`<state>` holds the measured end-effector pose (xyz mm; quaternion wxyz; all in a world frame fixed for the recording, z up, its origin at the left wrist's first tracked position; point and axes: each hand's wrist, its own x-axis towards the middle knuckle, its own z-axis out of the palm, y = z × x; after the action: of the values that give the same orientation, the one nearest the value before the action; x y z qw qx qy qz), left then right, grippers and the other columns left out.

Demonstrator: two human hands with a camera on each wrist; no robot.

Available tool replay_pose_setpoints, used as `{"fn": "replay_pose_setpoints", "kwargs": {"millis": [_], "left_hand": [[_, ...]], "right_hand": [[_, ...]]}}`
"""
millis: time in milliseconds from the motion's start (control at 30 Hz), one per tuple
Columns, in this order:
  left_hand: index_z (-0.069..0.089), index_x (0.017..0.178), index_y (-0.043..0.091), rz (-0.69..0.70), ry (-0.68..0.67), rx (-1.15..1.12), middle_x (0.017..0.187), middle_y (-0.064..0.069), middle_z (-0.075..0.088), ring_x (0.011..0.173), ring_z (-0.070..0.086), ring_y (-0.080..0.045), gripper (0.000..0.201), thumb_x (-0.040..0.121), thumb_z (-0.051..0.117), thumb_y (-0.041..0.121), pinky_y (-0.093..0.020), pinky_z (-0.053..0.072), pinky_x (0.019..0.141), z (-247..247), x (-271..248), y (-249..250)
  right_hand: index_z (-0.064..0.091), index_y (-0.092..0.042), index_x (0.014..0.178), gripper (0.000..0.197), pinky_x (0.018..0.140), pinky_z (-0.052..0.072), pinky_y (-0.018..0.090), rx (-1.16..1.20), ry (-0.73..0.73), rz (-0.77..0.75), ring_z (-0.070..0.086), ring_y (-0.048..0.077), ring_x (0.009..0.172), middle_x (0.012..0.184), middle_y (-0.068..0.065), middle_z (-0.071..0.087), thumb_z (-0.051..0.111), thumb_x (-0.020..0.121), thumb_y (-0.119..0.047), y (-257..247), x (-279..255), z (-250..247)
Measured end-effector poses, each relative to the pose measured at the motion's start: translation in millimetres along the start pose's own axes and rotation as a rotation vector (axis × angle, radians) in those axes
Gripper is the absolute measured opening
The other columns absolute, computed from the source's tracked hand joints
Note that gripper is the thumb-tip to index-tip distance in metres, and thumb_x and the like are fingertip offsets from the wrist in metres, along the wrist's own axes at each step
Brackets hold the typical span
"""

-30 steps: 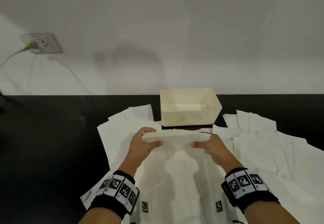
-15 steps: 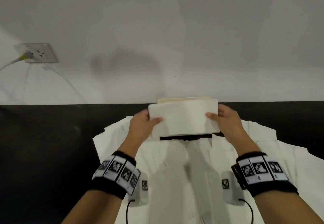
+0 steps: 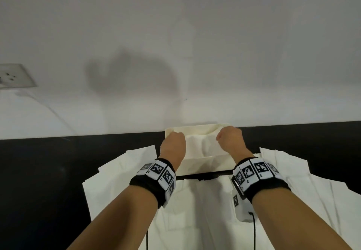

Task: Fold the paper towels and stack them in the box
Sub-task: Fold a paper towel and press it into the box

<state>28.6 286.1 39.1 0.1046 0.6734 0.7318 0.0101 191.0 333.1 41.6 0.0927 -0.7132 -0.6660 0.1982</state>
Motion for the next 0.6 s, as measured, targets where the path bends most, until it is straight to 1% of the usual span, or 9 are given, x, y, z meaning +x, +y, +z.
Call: {"fn": "replay_pose_setpoints", "kwargs": {"millis": [33, 67, 100, 133, 200, 267, 367, 500, 600], "left_hand": [[0.051, 0.121, 0.001, 0.006, -0.034, 0.035, 0.126, -0.014, 0.050, 0.112, 0.058, -0.027, 0.030, 0.094, 0.039, -0.005, -0.032, 0.049, 0.088, 1.4, 2.9, 1.9], [0.053, 0.120, 0.001, 0.013, -0.065, 0.069, 0.126, -0.013, 0.051, 0.113, 0.057, -0.027, 0.030, 0.094, 0.039, -0.006, -0.032, 0.049, 0.088, 3.2, 6.4, 3.3], [0.054, 0.118, 0.000, 0.021, -0.090, 0.096, 0.125, -0.013, 0.052, 0.113, 0.057, -0.027, 0.030, 0.094, 0.039, -0.006, -0.032, 0.049, 0.089, 5.0, 9.5, 3.8], [0.055, 0.118, 0.000, 0.028, -0.112, 0.112, 0.125, -0.014, 0.052, 0.113, 0.057, -0.027, 0.029, 0.094, 0.039, -0.006, -0.033, 0.049, 0.089, 6.0, 12.2, 4.5], [0.055, 0.117, -0.001, 0.043, -0.147, 0.143, 0.125, -0.014, 0.052, 0.114, 0.056, -0.028, 0.029, 0.094, 0.037, -0.006, -0.032, 0.048, 0.089, 7.7, 16.2, 5.7], [0.055, 0.117, -0.001, 0.059, -0.161, 0.175, 0.125, -0.015, 0.052, 0.115, 0.055, -0.027, 0.030, 0.095, 0.036, -0.004, -0.031, 0.047, 0.089, 9.8, 19.1, 6.9], [0.055, 0.118, 0.001, 0.065, -0.173, 0.230, 0.126, -0.013, 0.053, 0.115, 0.056, -0.026, 0.030, 0.095, 0.036, -0.001, -0.029, 0.046, 0.089, 15.0, 22.2, 7.3], [0.060, 0.114, 0.003, 0.047, -0.209, 0.303, 0.118, -0.010, 0.060, 0.109, 0.060, -0.026, 0.029, 0.094, 0.039, 0.001, -0.030, 0.050, 0.084, 16.1, 22.6, 10.1], [0.062, 0.109, 0.005, 0.046, -0.225, 0.367, 0.098, -0.006, 0.063, 0.104, 0.063, -0.023, 0.028, 0.092, 0.040, 0.001, -0.027, 0.048, 0.074, 12.4, 19.5, 12.1]], "right_hand": [[0.063, -0.002, 0.090, 0.023, 0.056, 0.039, 0.020, -0.022, -0.030, 0.014, 0.062, 0.019, 0.080, 0.094, 0.008, 0.063, 0.041, 0.093, -0.006, -0.4, 2.0, 3.9], [0.059, -0.003, 0.083, 0.022, 0.055, 0.039, 0.019, -0.072, -0.061, 0.018, 0.058, 0.016, 0.071, 0.085, 0.007, 0.059, 0.040, 0.093, -0.005, -0.4, 4.1, 8.3], [0.057, -0.005, 0.083, 0.021, 0.060, 0.043, 0.021, -0.121, -0.085, 0.024, 0.058, 0.016, 0.070, 0.081, 0.006, 0.058, 0.039, 0.094, -0.005, -0.3, 4.8, 12.2], [0.060, -0.004, 0.091, 0.020, 0.069, 0.050, 0.024, -0.157, -0.110, 0.030, 0.062, 0.018, 0.079, 0.084, 0.006, 0.060, 0.040, 0.094, -0.005, -0.7, 6.2, 15.2], [0.061, -0.003, 0.106, 0.025, 0.086, 0.053, 0.033, -0.254, -0.172, 0.036, 0.064, 0.027, 0.099, 0.104, 0.009, 0.065, 0.040, 0.093, -0.007, -1.4, 8.5, 19.9], [0.060, -0.003, 0.111, 0.028, 0.091, 0.052, 0.040, -0.314, -0.227, 0.047, 0.061, 0.030, 0.104, 0.112, 0.011, 0.064, 0.040, 0.093, -0.008, -2.6, 9.6, 21.4], [0.059, -0.005, 0.113, 0.029, 0.090, 0.050, 0.039, -0.390, -0.289, 0.044, 0.059, 0.029, 0.106, 0.113, 0.010, 0.062, 0.038, 0.092, -0.007, -1.2, 12.3, 25.0], [0.059, -0.006, 0.112, 0.029, 0.079, 0.046, 0.040, -0.432, -0.314, 0.065, 0.057, 0.030, 0.106, 0.112, 0.009, 0.061, 0.039, 0.091, -0.008, -5.5, 8.8, 24.0], [0.060, -0.006, 0.106, 0.024, 0.073, 0.044, 0.037, -0.383, -0.288, 0.081, 0.054, 0.027, 0.091, 0.091, 0.006, 0.057, 0.040, 0.092, -0.009, -5.9, 6.9, 21.7]]}}
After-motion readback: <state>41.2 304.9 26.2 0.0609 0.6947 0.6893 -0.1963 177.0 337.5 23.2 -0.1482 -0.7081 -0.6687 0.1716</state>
